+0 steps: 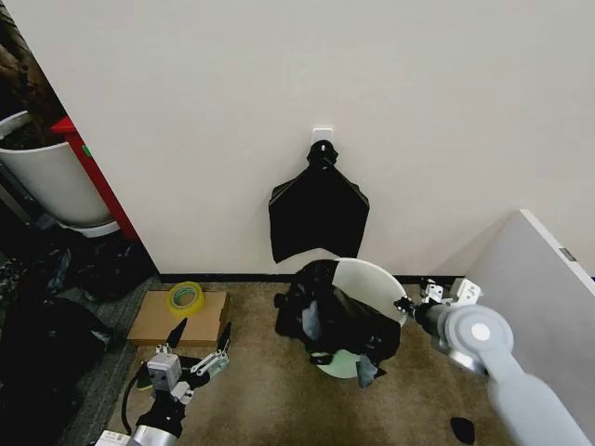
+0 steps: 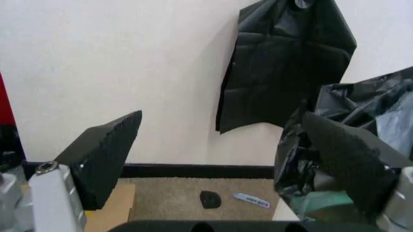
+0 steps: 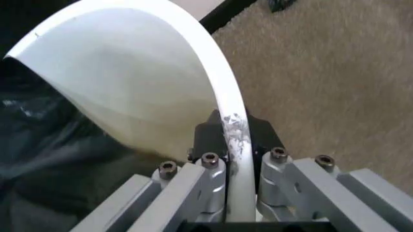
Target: Place the garbage bag over the trash bin.
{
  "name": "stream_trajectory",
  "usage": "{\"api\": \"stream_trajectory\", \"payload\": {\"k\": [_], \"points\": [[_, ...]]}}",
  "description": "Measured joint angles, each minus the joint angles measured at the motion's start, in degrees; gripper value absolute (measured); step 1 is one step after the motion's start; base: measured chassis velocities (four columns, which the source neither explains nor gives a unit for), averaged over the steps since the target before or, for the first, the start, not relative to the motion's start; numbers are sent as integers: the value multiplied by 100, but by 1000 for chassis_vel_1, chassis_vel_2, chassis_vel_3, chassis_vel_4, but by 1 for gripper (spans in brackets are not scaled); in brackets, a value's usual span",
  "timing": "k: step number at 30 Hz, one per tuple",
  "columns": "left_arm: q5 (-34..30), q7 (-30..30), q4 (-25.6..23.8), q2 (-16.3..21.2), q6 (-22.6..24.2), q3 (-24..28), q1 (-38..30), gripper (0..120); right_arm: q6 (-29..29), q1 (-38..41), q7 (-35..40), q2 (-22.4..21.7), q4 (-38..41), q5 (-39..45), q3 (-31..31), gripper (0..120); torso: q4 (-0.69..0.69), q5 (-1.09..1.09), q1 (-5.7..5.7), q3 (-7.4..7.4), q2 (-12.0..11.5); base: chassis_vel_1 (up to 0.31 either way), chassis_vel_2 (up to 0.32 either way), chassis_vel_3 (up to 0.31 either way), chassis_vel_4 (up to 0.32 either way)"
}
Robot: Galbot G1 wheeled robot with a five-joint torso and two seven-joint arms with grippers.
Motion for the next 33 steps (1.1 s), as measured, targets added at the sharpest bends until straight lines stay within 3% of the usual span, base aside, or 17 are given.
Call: {"api": "stream_trajectory", "payload": {"k": [6,7,9,13,21,33], "points": [[-24,0,-9,26,1,-57,25,98,658,-272,-3,345,156,-497,-189,2,1,-1,0,0,0,0,0,0,0],[-62,0,-9,44,1,-101,39,98,1242,-392,-74,497,153,-1121,-495,2,1,-1,0,0,0,0,0,0,0],[-110,-2,-10,73,0,-157,63,98,1729,-478,-41,641,110,-1664,-795,2,1,-2,0,0,0,0,0,0,0],[-170,-12,-15,123,-4,-242,87,98,2111,-505,245,870,42,-2092,-1054,2,2,0,0,0,0,0,0,0,0],[-222,-17,-11,154,-5,-275,50,98,2342,-680,373,1264,86,-2602,-1540,2,1,-2,0,0,0,0,0,0,0],[-219,-18,-7,148,12,-244,31,98,2610,-582,214,1673,-281,-2759,-1684,2,1,-1,0,0,0,0,0,0,0]]}}
